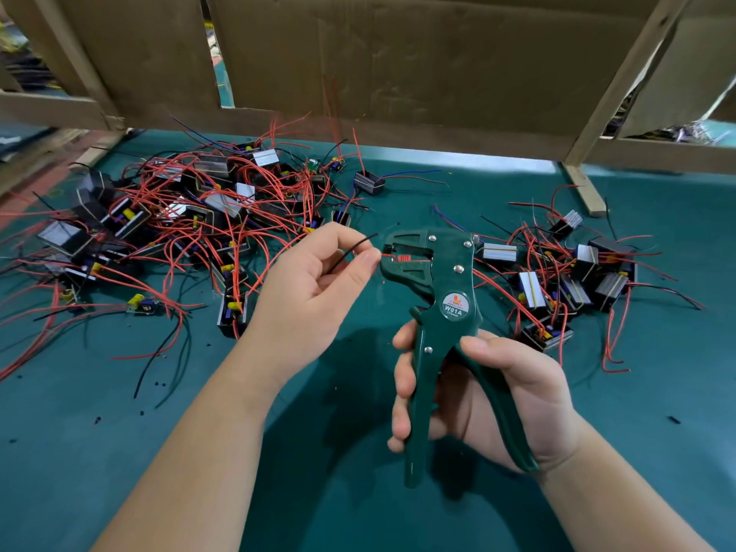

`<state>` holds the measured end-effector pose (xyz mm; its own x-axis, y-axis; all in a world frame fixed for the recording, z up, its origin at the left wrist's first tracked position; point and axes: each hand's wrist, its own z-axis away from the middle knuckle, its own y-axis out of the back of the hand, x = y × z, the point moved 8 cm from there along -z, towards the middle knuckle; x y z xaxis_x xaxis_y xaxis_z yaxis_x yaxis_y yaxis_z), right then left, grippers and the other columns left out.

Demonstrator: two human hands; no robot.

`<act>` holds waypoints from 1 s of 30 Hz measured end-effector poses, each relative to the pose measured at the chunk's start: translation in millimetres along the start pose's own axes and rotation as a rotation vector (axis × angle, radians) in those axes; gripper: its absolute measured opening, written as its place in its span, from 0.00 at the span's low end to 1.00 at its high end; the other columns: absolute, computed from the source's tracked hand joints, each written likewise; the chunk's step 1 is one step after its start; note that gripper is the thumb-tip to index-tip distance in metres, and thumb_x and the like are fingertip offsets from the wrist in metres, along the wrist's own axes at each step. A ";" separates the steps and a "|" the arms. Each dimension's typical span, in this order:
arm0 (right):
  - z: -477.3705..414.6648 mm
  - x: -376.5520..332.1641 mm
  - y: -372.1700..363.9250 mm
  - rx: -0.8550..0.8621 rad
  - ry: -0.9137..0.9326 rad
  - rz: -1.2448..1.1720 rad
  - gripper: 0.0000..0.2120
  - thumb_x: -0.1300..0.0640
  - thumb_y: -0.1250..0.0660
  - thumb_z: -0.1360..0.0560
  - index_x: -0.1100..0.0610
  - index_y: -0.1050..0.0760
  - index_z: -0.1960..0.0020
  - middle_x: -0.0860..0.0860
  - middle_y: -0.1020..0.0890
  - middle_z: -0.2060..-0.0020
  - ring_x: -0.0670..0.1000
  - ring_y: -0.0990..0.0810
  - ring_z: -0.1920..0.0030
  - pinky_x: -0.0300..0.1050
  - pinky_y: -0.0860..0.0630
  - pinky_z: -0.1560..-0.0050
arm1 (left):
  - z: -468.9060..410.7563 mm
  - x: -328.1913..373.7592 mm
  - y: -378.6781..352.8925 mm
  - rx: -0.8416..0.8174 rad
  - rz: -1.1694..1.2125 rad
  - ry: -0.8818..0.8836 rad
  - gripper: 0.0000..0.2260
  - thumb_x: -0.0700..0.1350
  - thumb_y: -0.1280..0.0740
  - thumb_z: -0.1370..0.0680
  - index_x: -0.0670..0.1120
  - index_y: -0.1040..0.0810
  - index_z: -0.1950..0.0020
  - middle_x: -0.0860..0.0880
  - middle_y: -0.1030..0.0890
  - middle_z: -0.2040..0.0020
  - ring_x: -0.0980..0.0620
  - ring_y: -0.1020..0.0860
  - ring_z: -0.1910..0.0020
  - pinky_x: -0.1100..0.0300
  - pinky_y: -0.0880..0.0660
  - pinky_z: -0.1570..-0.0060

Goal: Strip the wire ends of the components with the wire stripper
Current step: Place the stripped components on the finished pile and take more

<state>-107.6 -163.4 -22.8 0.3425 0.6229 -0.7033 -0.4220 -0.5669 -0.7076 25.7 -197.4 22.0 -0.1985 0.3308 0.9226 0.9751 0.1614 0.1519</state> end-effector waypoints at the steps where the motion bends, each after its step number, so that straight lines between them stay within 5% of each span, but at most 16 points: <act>1: 0.1 -0.1 1.1 0.012 -0.001 0.012 0.21 0.52 0.27 0.31 0.63 0.24 0.43 0.62 0.21 0.57 0.64 0.21 0.60 0.62 0.23 0.54 | 0.2 -0.2 0.3 0.001 0.005 0.002 0.05 0.46 0.35 0.23 0.51 0.25 0.59 0.55 0.32 0.70 0.53 0.37 0.73 0.65 0.39 0.75; 15: 0.0 0.9 5.2 0.072 0.008 0.056 0.19 0.50 0.26 0.33 0.61 0.22 0.48 0.60 0.21 0.61 0.62 0.20 0.64 0.59 0.21 0.58 | 1.6 1.8 -5.5 -0.014 0.017 -0.003 0.05 0.46 0.37 0.22 0.54 0.27 0.58 0.59 0.30 0.69 0.58 0.35 0.73 0.70 0.36 0.71; 25: 0.2 0.4 8.6 0.139 0.011 0.088 0.18 0.48 0.25 0.34 0.59 0.22 0.51 0.60 0.22 0.64 0.61 0.21 0.67 0.57 0.22 0.61 | 3.3 0.8 -7.0 -0.023 -0.041 -0.019 0.04 0.48 0.38 0.21 0.52 0.28 0.56 0.53 0.35 0.70 0.54 0.37 0.72 0.61 0.37 0.72; 27: 0.6 2.0 13.0 0.206 0.004 0.117 0.20 0.46 0.23 0.36 0.58 0.22 0.54 0.59 0.23 0.65 0.60 0.21 0.68 0.57 0.22 0.63 | 3.3 -2.0 -6.2 -0.027 -0.108 -0.014 0.03 0.51 0.38 0.21 0.54 0.28 0.53 0.49 0.35 0.70 0.54 0.37 0.72 0.59 0.37 0.72; 30: -0.2 5.8 16.0 0.315 0.012 0.162 0.18 0.44 0.26 0.34 0.58 0.24 0.57 0.59 0.24 0.68 0.59 0.23 0.73 0.54 0.23 0.67 | 3.4 -15.4 -1.1 0.003 -0.088 0.102 0.11 0.60 0.42 0.24 0.54 0.29 0.51 0.55 0.35 0.72 0.52 0.38 0.71 0.54 0.37 0.69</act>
<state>-112.3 -169.0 -38.2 0.2593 0.5309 -0.8068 -0.7089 -0.4627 -0.5323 27.3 -199.5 6.4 -0.2718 0.2188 0.9372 0.9541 0.1887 0.2326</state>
